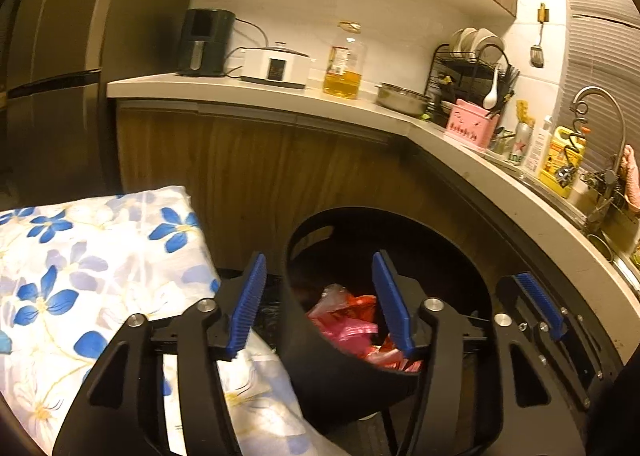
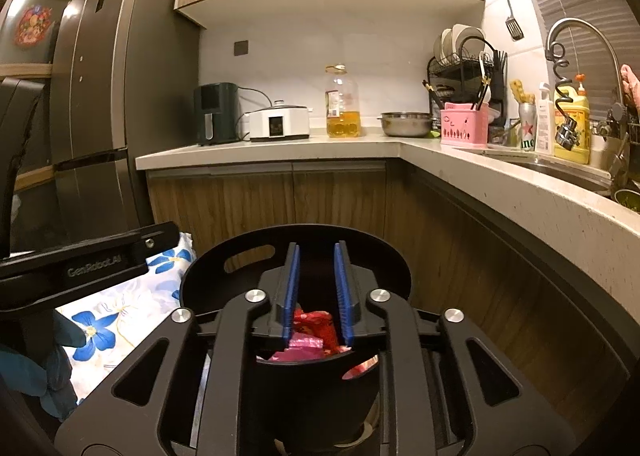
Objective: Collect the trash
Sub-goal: 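Move both tools back over the table toward the last pink bag and blue glove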
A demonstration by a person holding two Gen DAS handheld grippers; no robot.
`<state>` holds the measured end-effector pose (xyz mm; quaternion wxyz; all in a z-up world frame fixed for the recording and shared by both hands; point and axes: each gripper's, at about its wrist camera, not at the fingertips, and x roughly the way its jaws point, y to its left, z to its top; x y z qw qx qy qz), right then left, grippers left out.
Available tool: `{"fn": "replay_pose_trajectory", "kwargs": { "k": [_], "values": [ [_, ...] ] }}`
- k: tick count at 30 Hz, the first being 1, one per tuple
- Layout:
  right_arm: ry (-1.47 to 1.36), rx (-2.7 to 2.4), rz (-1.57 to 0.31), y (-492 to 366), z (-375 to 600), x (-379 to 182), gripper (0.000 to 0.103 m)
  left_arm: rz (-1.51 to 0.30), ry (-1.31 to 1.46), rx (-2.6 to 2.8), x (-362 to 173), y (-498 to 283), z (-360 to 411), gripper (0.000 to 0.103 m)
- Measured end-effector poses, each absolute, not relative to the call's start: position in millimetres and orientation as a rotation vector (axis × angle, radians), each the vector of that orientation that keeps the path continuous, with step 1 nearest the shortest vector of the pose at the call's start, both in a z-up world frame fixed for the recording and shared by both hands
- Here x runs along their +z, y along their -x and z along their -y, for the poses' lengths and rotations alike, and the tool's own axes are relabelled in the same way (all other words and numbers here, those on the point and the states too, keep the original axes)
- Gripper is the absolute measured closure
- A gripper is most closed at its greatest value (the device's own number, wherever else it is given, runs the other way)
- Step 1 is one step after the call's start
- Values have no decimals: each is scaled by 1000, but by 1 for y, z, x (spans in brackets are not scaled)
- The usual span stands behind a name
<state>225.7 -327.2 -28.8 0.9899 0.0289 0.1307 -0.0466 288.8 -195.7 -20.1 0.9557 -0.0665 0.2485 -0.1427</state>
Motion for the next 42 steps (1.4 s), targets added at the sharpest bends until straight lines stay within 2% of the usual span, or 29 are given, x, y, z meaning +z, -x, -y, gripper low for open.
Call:
{"fn": "replay_pose_trajectory", "kwargs": {
  "k": [6,8,10,21,42],
  "values": [
    [-85,-92,-265,-220,327,-28,58,-500,114,-194,-25,-273,182,32],
    [-97,-83,-266,-217,326,-27,47,-496,104,-160,-27,-267,177,27],
    [-109,-77,-265,-214,325,-26,43,-488,96,-119,-27,-259,170,25],
    [-125,-21,-263,-197,300,-17,37,-445,100,53,-20,-218,122,17],
    [-60,186,-261,-177,188,-2,37,-426,159,257,-19,-166,12,16]
  ]
}}
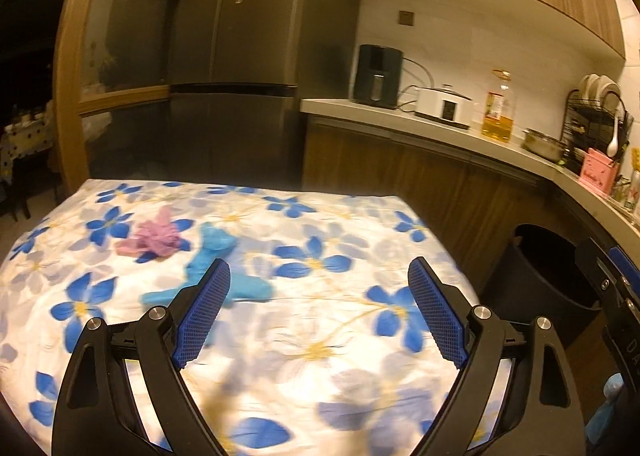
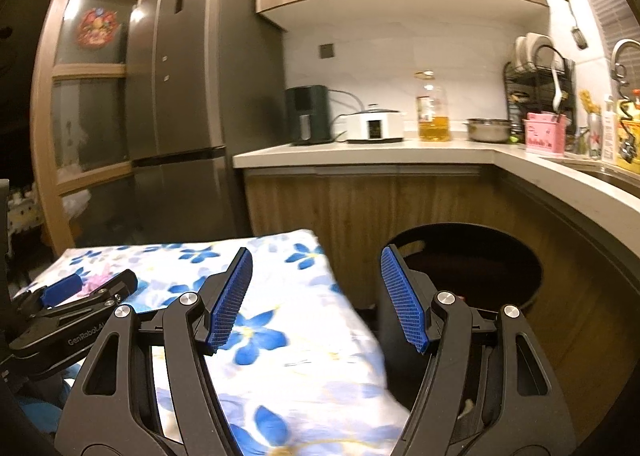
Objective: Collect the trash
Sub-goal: 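Move both tools back over the table toward the last pink bag and blue glove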
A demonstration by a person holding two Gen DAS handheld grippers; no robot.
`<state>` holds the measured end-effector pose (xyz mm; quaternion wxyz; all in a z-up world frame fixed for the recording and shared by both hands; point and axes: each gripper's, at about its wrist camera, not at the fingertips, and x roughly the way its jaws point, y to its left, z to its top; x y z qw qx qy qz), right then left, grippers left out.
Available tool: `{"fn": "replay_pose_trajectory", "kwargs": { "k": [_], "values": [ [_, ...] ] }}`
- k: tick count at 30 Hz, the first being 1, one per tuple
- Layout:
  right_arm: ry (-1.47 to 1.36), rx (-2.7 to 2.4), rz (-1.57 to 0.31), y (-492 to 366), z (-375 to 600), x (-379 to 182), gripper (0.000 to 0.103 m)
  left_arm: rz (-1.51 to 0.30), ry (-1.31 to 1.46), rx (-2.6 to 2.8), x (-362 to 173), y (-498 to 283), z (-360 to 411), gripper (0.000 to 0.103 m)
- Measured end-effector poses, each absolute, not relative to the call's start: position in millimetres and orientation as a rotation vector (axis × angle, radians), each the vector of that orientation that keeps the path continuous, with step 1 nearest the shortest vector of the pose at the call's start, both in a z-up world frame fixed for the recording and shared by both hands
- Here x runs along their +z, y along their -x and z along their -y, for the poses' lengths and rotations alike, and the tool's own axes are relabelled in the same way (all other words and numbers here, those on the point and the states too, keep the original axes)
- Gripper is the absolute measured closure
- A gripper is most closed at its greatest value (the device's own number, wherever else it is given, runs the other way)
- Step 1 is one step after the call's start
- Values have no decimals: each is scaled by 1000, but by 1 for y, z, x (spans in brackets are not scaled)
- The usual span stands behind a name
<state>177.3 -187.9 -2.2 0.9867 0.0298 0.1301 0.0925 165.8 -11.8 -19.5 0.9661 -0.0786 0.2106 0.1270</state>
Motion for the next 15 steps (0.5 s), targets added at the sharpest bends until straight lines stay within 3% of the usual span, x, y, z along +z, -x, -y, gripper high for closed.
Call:
{"fn": "replay_pose_trajectory", "kwargs": {
  "k": [15],
  "values": [
    [-40,368,-358,-202,79,-25,37,-451,170,480,-33,-140,-105,16]
  ]
}}
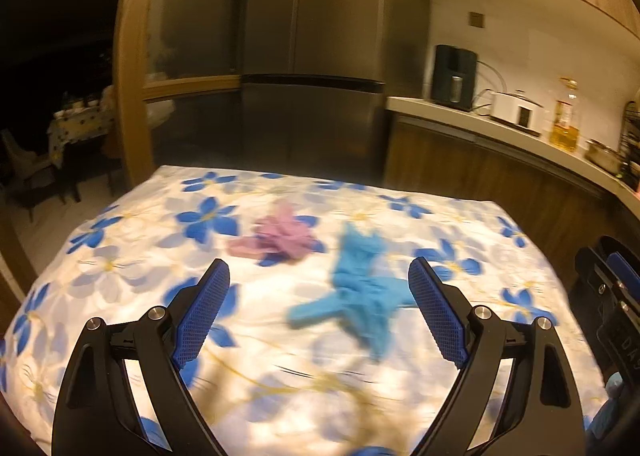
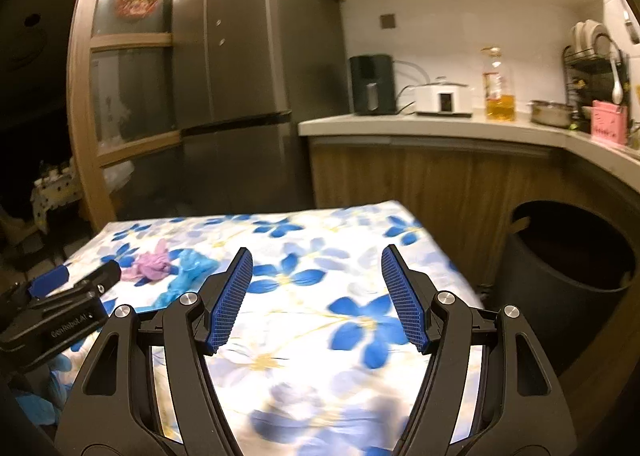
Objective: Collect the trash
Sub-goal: 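Move both tools back over the table toward the last pink bag and blue glove, then grasp the pink bag with the left tool while the right tool grasps the blue glove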
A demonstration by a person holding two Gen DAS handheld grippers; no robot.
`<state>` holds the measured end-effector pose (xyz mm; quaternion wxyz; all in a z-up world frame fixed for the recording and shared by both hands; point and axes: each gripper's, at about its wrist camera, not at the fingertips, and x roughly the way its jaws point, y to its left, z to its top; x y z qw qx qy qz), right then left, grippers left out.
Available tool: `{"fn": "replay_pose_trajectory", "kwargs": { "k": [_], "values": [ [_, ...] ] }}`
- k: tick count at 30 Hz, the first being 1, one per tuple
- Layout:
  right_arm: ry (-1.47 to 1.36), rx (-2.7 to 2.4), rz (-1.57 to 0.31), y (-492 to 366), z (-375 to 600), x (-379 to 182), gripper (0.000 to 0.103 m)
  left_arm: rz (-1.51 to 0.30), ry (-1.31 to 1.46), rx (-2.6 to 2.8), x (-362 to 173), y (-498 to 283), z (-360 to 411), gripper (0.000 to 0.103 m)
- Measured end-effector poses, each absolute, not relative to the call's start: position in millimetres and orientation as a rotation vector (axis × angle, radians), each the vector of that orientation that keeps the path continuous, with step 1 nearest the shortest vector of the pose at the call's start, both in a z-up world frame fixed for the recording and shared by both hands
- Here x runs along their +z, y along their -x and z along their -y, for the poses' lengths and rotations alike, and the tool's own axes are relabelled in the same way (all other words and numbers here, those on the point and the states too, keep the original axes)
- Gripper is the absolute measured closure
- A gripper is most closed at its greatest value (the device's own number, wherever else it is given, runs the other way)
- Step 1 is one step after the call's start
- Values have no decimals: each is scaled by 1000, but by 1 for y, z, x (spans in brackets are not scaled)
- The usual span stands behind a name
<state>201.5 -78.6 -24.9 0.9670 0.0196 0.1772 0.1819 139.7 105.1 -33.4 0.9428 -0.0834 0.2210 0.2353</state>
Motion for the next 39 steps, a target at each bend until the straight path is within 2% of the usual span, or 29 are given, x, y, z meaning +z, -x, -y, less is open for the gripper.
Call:
{"fn": "replay_pose_trajectory", "kwargs": {
  "k": [11,23,25,31,33,36,39],
  "values": [
    [-26,444,-434,-218,18,-46,37,-448,140,559,-39,-162,-166,16],
    [-11,431,-442,-228,3,-49,37,-584,77,509,-60,-229,-172,16],
    [-9,432,-443,-229,2,-50,37,-617,73,502,-65,-235,-173,21],
    [5,440,-443,-228,-5,-51,37,-723,142,459,-83,-246,-187,52],
    [11,445,-447,-227,-8,-52,37,-741,160,444,-87,-248,-189,77],
    [19,453,-453,-226,-11,-53,37,-755,177,417,-91,-249,-192,88],
    [30,466,-460,-226,-17,-54,37,-751,184,401,-92,-247,-191,94]
  ]
}}
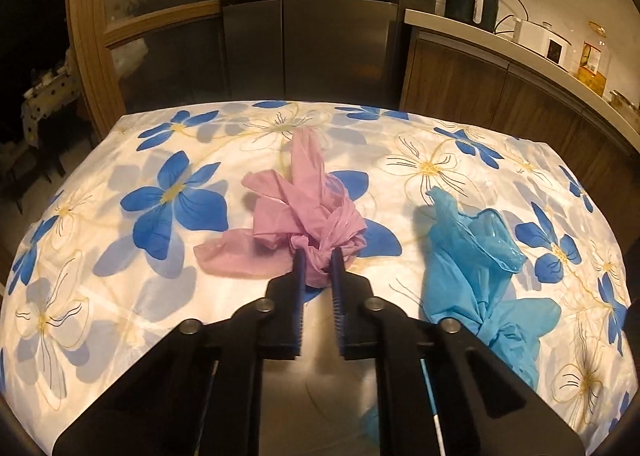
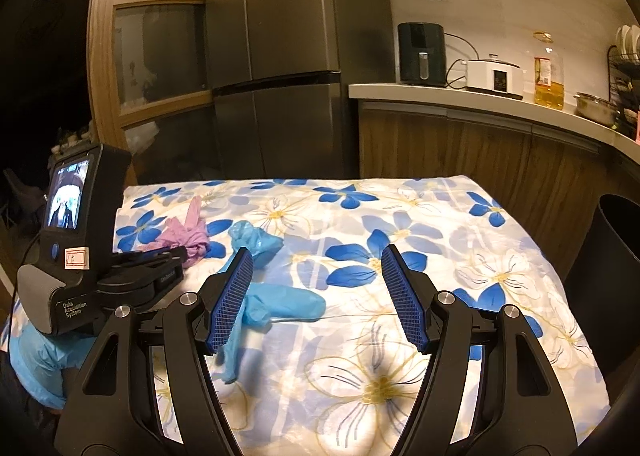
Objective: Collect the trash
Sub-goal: 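Grasp the pink bag with the left tool while the right tool grasps the blue glove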
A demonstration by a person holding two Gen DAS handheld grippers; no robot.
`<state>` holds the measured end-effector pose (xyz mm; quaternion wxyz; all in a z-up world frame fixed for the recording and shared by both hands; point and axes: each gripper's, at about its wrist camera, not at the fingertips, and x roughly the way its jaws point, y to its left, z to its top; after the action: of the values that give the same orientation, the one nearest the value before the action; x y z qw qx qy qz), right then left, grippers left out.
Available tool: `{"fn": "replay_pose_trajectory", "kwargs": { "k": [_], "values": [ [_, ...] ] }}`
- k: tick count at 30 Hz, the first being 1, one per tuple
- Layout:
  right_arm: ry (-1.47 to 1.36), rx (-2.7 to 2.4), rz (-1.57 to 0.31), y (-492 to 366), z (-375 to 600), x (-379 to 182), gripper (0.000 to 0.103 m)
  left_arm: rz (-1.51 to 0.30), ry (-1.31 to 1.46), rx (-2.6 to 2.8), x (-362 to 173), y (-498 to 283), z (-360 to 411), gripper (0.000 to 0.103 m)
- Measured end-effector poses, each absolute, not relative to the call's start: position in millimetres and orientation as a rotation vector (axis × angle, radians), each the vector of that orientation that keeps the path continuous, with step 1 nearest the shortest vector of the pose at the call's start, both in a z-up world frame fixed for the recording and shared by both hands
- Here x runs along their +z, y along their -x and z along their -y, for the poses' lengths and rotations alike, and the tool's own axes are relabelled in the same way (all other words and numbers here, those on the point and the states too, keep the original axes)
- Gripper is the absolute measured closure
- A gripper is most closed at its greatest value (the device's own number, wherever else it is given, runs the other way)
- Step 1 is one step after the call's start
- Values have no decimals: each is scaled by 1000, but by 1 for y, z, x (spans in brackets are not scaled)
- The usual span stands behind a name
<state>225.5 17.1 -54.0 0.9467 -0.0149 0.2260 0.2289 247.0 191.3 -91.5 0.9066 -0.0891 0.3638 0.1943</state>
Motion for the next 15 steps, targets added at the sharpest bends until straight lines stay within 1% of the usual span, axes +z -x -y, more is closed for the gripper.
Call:
{"fn": "replay_pose_trajectory", "kwargs": {
  "k": [3,15],
  "values": [
    [46,492,-483,-225,-27,-57,37,-704,216,402,-84,-236,-194,96],
    [98,579,-585,-228,-68,-80,37,-560,247,460,-49,-185,-197,97]
  ]
}}
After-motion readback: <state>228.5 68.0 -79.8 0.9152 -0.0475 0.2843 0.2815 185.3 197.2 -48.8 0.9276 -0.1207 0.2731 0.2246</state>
